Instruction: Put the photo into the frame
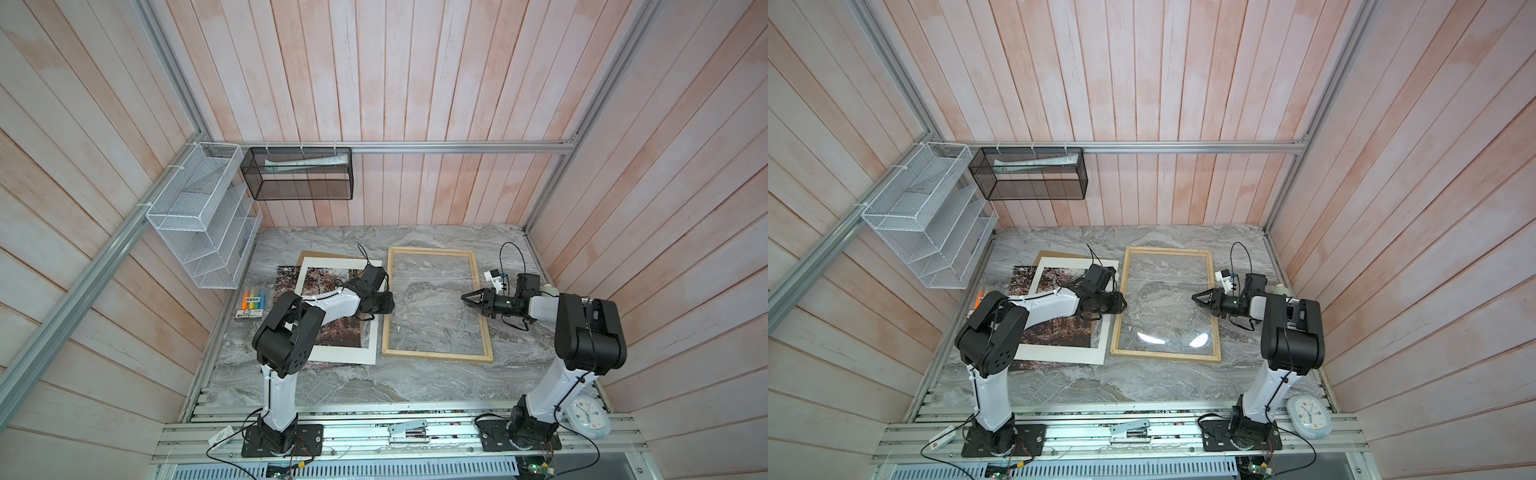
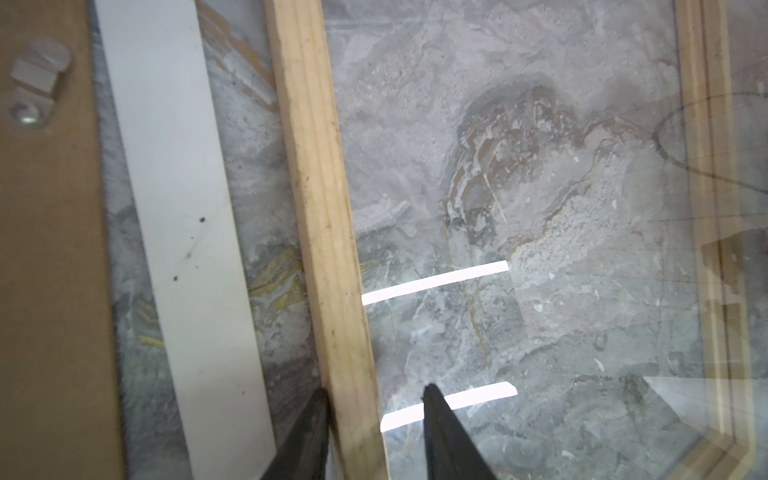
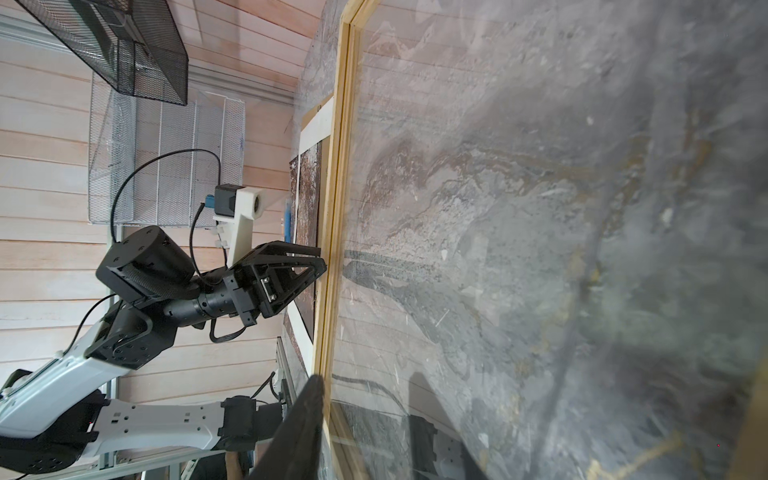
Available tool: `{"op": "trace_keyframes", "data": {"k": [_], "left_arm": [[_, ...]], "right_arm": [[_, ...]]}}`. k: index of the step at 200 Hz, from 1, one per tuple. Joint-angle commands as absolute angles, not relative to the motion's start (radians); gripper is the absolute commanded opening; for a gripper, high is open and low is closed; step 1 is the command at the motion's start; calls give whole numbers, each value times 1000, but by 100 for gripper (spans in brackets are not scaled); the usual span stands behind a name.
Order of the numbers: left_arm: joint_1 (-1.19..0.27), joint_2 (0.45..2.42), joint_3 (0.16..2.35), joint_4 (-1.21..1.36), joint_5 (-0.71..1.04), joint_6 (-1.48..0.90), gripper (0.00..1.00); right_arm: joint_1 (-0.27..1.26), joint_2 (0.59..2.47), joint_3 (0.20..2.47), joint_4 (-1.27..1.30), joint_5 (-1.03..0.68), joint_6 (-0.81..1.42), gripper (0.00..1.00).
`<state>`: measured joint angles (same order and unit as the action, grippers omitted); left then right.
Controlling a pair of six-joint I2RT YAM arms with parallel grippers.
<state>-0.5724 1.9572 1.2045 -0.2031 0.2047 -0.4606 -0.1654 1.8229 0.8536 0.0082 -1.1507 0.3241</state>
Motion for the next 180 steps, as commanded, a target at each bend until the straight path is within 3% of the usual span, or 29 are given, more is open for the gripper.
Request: {"op": "trace_keyframes", "data": {"k": [1, 55, 180], "left_arm": [[-584, 1973, 1193, -182, 226, -466, 39], [-584, 1974, 1190, -181, 224, -463, 36], [-584, 1982, 1192, -185, 220, -460, 32]], "right_arm": [[-146, 1797, 889, -59, -1082, 281, 39], [-134, 1764, 916, -141, -964, 259, 44], [-85, 1745, 997, -282, -723, 237, 46]]}}
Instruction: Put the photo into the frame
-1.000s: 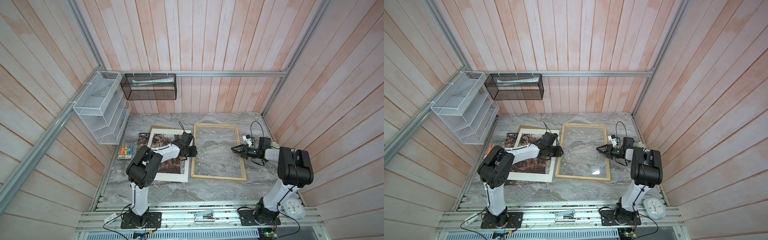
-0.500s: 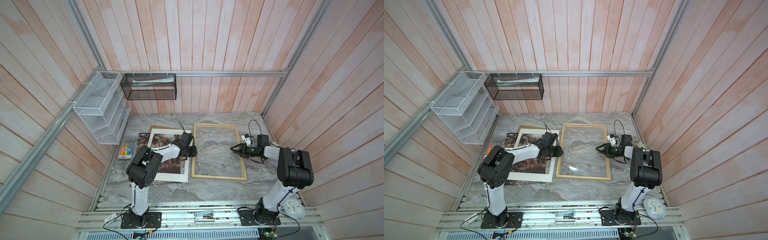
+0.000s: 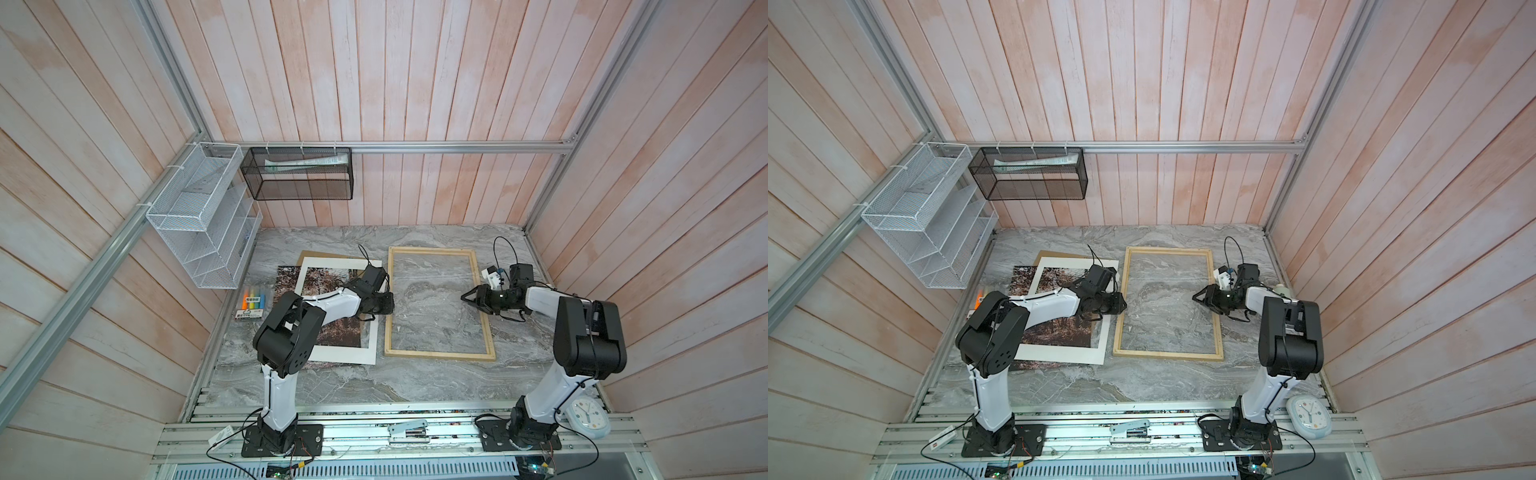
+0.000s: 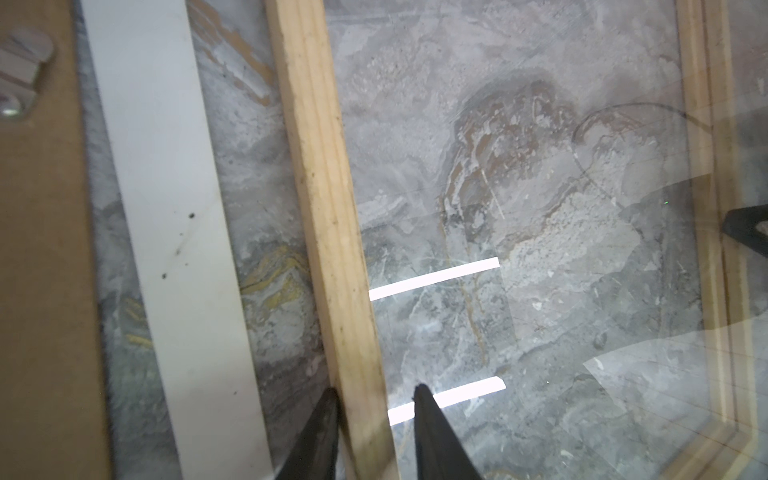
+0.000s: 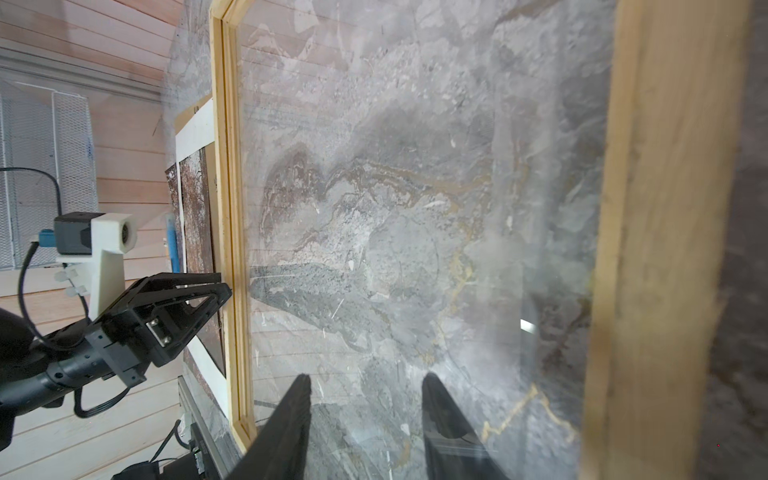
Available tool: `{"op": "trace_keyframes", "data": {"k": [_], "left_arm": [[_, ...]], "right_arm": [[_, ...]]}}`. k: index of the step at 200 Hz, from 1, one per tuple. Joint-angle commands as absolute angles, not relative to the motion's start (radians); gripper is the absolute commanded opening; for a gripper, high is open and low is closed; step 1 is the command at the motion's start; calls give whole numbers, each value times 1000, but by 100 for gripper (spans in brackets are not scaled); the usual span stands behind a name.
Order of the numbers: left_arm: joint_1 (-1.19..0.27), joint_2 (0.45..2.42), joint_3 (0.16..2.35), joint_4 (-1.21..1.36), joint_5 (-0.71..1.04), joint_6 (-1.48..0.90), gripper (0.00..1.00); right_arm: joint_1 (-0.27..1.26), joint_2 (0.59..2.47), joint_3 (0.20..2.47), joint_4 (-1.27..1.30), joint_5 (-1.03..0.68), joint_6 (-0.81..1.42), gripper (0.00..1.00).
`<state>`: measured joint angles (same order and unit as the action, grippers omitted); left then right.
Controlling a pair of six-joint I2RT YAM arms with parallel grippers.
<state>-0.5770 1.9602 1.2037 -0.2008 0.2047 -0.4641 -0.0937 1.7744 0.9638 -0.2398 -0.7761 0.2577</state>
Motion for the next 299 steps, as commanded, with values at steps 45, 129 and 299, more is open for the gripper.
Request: {"op": "trace_keyframes", "data": {"k": [45, 129, 299], "left_arm": [[-584, 1983, 1198, -189, 219, -456, 32], [-584, 1985, 1200, -193, 218, -448, 31], [-584, 1985, 1197, -193, 220, -447, 31]], "right_arm": [[-68, 1750, 1026, -323, -662, 227, 48], [-58, 1756, 1062, -379, -545, 224, 53], [-59, 1720, 1076, -424, -417, 236, 53]]}}
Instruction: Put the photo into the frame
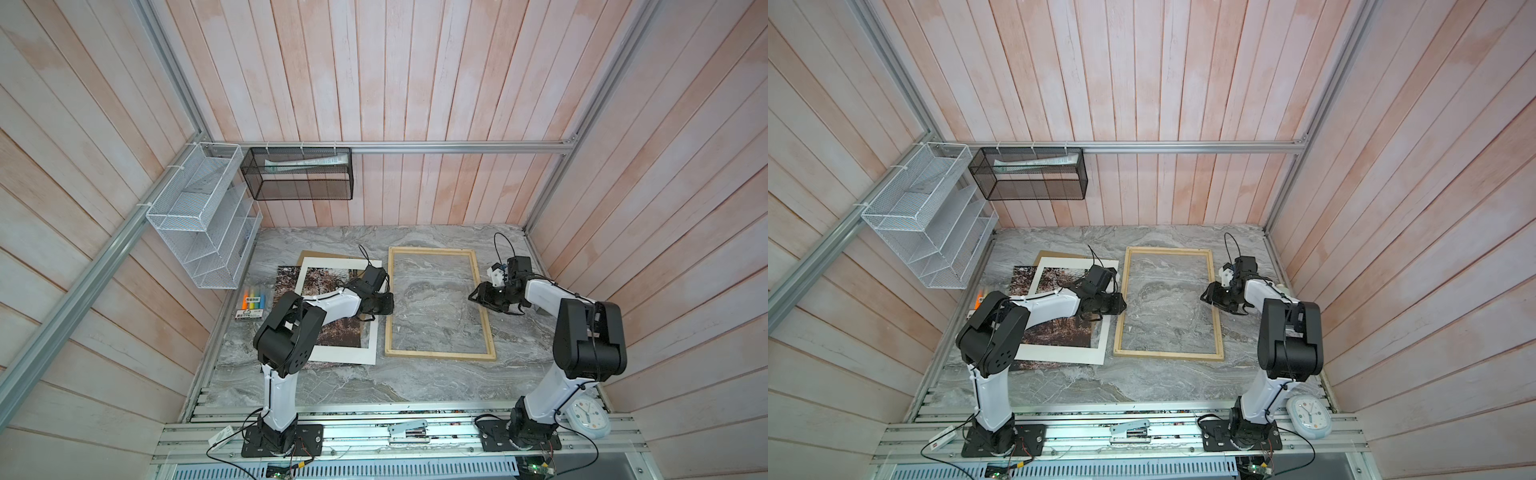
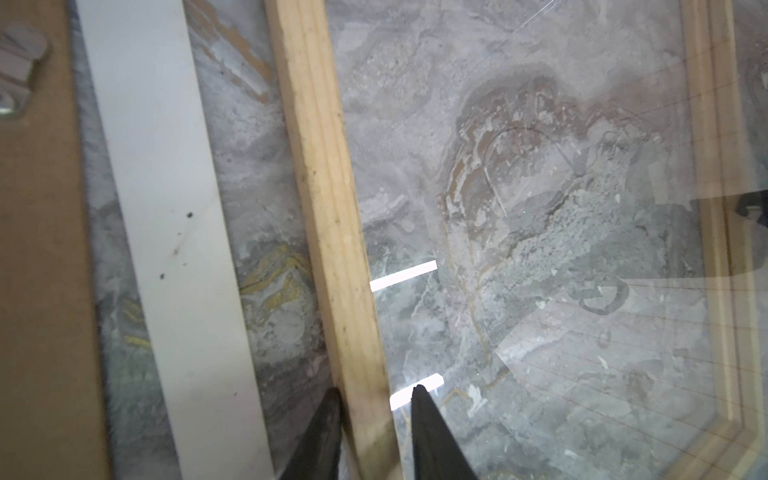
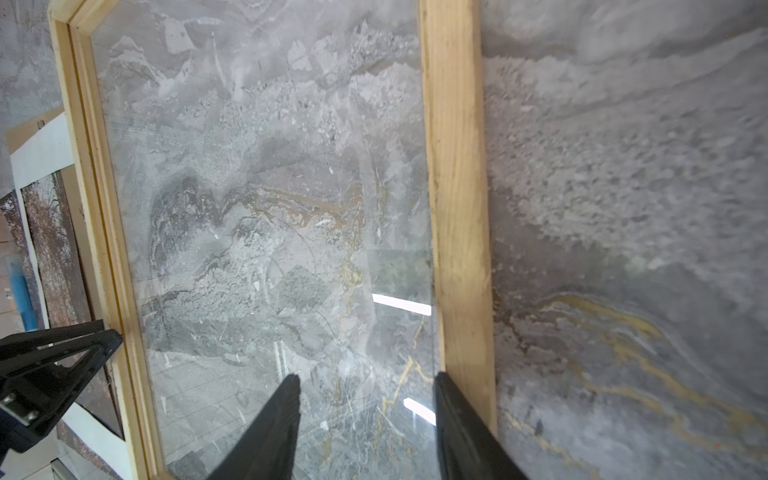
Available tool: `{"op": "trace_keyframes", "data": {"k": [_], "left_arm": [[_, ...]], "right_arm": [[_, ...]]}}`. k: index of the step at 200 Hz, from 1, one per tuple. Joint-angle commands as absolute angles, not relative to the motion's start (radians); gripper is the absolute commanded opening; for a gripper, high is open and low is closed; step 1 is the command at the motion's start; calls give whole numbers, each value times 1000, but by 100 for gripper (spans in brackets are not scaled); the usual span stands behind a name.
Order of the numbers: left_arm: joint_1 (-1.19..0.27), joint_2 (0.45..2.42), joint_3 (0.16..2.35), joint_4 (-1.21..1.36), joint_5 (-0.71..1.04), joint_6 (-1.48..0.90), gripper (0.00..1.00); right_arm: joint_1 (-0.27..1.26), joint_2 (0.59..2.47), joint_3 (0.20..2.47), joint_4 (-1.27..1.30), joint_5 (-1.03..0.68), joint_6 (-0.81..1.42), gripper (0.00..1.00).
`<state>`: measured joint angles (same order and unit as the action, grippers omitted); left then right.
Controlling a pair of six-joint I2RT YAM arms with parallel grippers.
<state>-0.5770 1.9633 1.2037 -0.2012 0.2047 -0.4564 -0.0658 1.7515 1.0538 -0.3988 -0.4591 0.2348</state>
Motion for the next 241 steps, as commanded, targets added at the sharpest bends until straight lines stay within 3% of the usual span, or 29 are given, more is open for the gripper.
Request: {"op": "trace_keyframes", "data": {"k": [1, 111, 186, 241], "left_arm": [[-584, 1985, 1197, -193, 221, -447, 31], [-584, 1985, 1196, -189, 222, -451, 31], [-584, 1950, 1187, -193, 210, -460, 44], [-605, 1940, 1174, -164, 225, -483, 44]], "right_arm": [[-60, 1719, 1075, -423, -417, 235, 53], [-61, 1690, 1068, -420, -383, 248, 53], [-115, 1618, 1010, -365, -336, 296, 49], [-138, 1607, 975, -335, -350, 306, 48]]}}
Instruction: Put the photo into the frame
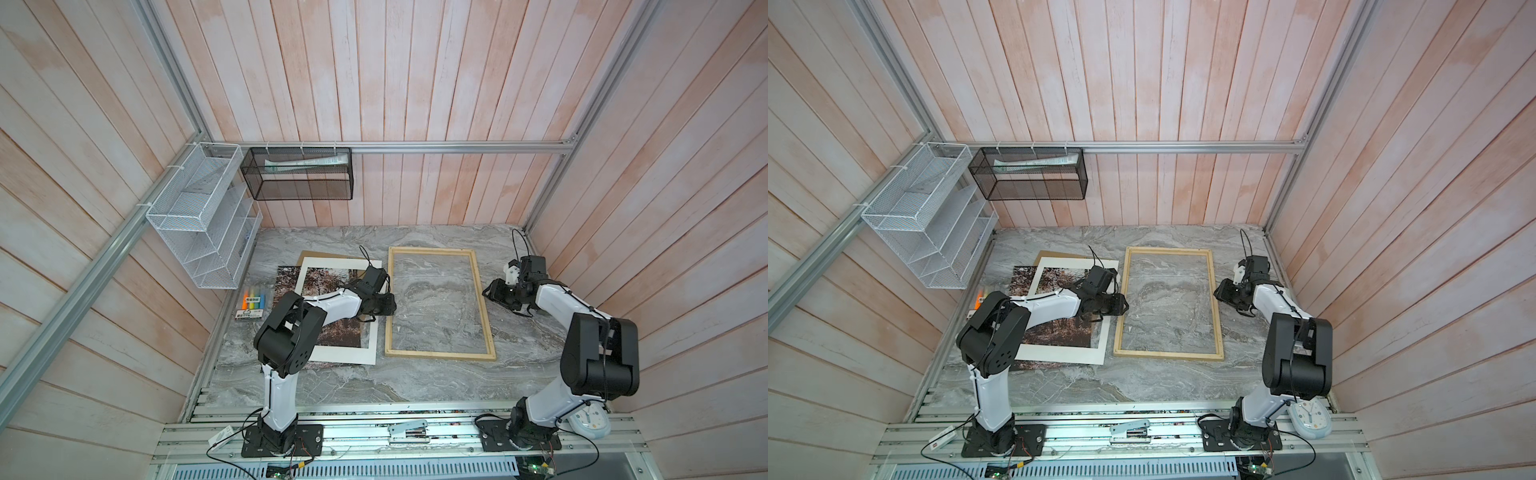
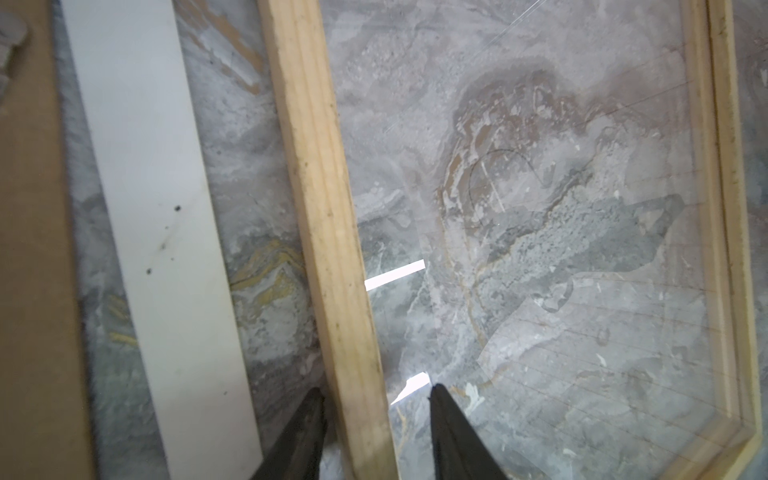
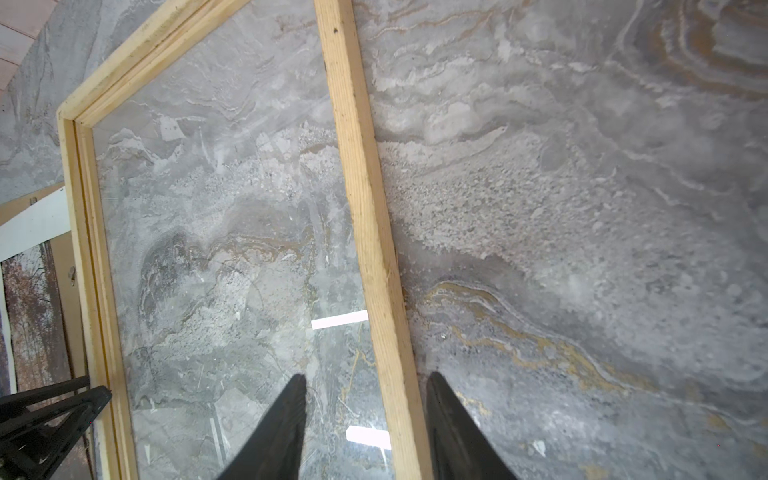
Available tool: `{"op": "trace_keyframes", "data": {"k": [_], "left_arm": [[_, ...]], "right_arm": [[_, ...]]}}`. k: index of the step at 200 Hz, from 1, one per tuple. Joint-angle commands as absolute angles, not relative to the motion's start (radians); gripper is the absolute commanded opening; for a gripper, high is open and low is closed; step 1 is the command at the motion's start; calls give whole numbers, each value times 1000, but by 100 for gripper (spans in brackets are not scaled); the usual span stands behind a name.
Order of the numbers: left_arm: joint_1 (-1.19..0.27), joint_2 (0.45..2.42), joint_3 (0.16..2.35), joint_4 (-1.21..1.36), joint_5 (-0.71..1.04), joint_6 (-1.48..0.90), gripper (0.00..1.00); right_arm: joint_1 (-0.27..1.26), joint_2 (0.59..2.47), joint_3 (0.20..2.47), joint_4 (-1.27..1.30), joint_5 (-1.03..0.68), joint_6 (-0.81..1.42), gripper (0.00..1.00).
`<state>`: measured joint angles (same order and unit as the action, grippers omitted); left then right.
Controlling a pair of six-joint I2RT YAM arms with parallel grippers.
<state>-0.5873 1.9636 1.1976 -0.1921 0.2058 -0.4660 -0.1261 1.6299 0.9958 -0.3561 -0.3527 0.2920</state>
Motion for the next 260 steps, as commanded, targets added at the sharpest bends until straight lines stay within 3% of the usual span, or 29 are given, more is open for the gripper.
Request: {"op": "trace_keyframes", "data": {"k": [1, 86, 260], "left_arm": [[-605, 1940, 1174, -162, 226, -484, 44], [-646, 1912, 1154, -116, 211, -538, 45], [-586, 1811, 1128, -204, 69, -514, 72]], "right_arm": [[-138, 1607, 975, -335, -350, 307, 48], [-156, 1600, 966, -319, -388, 296, 45], [-166, 1577, 933, -291, -474, 287, 44]]}}
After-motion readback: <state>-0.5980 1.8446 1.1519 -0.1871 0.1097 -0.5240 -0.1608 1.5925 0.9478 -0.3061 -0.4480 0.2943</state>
